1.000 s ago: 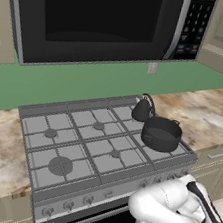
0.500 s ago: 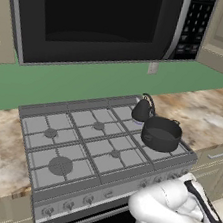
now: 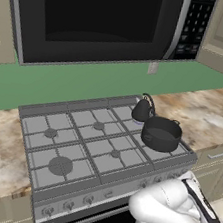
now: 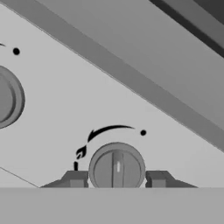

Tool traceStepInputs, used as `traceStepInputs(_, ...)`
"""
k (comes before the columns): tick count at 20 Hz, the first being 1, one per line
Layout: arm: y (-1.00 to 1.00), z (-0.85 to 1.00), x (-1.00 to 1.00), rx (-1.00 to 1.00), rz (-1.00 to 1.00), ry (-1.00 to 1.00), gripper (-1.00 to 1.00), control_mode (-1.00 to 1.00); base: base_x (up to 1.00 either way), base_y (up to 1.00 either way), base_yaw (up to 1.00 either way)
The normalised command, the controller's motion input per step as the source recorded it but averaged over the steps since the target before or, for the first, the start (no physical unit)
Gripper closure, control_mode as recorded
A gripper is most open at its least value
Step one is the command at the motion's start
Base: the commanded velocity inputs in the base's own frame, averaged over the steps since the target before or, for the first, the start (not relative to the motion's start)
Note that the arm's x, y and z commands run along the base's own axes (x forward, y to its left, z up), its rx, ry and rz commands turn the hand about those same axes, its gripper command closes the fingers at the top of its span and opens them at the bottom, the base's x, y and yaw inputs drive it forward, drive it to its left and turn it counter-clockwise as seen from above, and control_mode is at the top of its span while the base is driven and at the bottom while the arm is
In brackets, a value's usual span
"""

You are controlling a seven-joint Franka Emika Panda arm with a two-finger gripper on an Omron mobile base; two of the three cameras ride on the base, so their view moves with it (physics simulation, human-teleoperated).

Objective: Pick the kettle from the cabinet and place it on a stove burner. Then pick the pot from the counter and place it on another stove burner. Finally, turn both burners on.

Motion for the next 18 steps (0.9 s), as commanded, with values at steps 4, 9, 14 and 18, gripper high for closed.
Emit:
traceStepInputs(4, -0.03, 0.02, 0.00, -0.19, 0.00, 0.00, 1.00, -1.00, 0.00, 0.00, 0.00)
traceStepInputs(9, -0.01, 0.00, 0.00, -0.19, 0.00, 0.00, 1.00, -1.00, 0.00, 0.00, 0.00)
traceStepInputs(14, -0.05, 0.00, 0.00, -0.18, 0.00, 0.00, 1.00, -1.00, 0.00, 0.00, 0.00)
traceStepInputs(18, -0.10, 0.00, 0.00, -0.18, 0.00, 0.00, 1.00, -1.00, 0.00, 0.00, 0.00)
